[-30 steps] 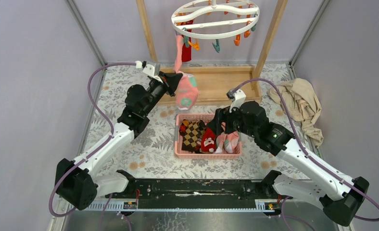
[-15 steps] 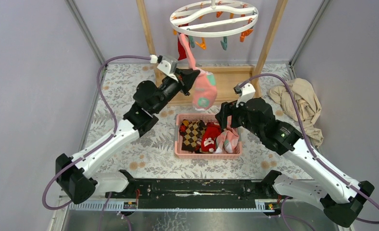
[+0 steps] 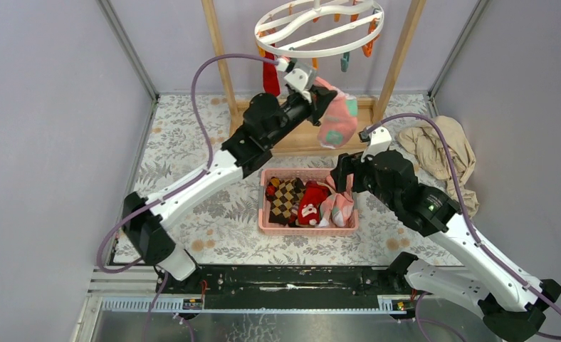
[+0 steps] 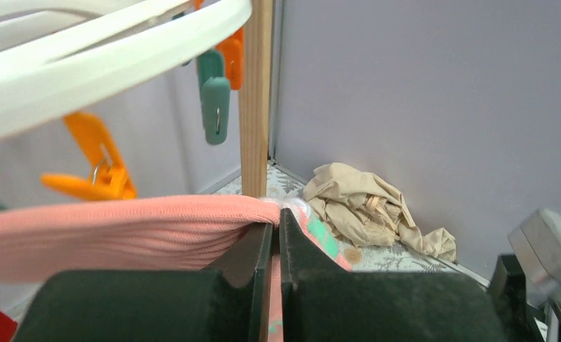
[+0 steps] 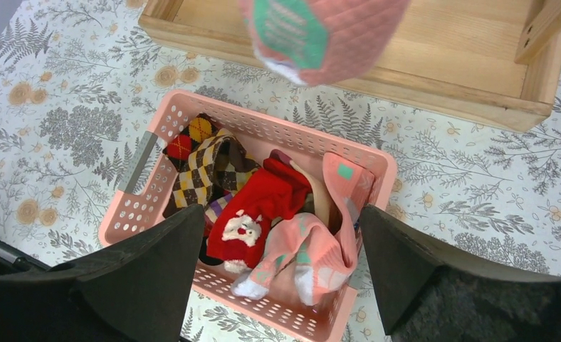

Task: Remove the socks clipped to the hanger
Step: Adjust the hanger on the clothesline.

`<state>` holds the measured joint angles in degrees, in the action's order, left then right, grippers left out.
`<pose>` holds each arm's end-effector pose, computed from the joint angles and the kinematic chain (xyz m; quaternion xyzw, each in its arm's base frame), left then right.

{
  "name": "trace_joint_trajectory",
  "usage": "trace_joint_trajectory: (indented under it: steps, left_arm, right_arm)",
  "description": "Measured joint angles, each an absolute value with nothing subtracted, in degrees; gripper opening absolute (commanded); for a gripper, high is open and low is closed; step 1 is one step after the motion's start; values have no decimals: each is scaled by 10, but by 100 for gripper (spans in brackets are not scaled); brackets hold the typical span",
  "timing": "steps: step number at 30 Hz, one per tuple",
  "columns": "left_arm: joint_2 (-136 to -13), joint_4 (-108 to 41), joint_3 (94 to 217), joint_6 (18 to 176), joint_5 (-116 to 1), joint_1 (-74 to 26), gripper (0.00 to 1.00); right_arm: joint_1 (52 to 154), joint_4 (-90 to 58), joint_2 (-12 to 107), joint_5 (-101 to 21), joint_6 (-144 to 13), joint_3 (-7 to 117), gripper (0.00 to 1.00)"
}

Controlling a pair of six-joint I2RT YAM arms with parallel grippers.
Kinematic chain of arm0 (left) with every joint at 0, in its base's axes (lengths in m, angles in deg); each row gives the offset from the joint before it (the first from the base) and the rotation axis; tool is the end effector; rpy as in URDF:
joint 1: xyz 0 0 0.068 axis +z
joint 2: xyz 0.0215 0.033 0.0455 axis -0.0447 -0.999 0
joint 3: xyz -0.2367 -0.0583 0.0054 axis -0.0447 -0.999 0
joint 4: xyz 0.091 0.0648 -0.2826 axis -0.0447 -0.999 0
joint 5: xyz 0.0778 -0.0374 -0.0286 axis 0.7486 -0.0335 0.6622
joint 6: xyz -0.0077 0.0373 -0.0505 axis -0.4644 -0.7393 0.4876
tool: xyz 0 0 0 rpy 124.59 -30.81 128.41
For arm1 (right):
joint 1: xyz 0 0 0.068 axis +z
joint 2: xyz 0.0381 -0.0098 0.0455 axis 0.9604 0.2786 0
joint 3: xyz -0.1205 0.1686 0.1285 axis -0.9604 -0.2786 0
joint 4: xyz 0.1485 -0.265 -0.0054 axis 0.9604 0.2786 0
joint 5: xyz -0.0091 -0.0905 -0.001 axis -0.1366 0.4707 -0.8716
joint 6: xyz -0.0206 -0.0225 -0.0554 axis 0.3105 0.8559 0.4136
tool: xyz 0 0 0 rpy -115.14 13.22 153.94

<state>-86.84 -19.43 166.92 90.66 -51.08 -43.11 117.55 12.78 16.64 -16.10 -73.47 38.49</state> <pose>0.2966 -0.3056 0.4111 0.2270 0.5862 -0.3436 0.6977 0.1969 0.1693 0.3559 -0.1241 0.8068 0.1748 0.5506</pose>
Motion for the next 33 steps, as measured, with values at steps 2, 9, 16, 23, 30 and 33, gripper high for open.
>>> trace_joint_trajectory:
  steps: [2, 9, 16, 23, 30, 33]
  left_arm:
    - [-903, -203, 1713, 902, -512, -436, 7]
    - [-1020, -249, 1857, 886, -520, -443, 9]
    - [-1130, -307, 1998, 869, -521, -444, 11]
    - [-1210, -343, 2108, 849, -519, -443, 12]
    - [-1237, -356, 2127, 840, -524, -439, 10]
    - [-1239, -363, 2124, 837, -536, -436, 18]
  right_arm:
    - [1175, 133, 161, -157, -736, 385, 88]
    - [1173, 144, 136, -154, -747, 364, 88]
    - [1172, 149, 121, -155, -757, 339, 88]
    - [1172, 151, 118, -156, -764, 335, 88]
    - [1170, 153, 117, -160, -767, 333, 88]
    - [1170, 154, 117, -163, -769, 330, 88]
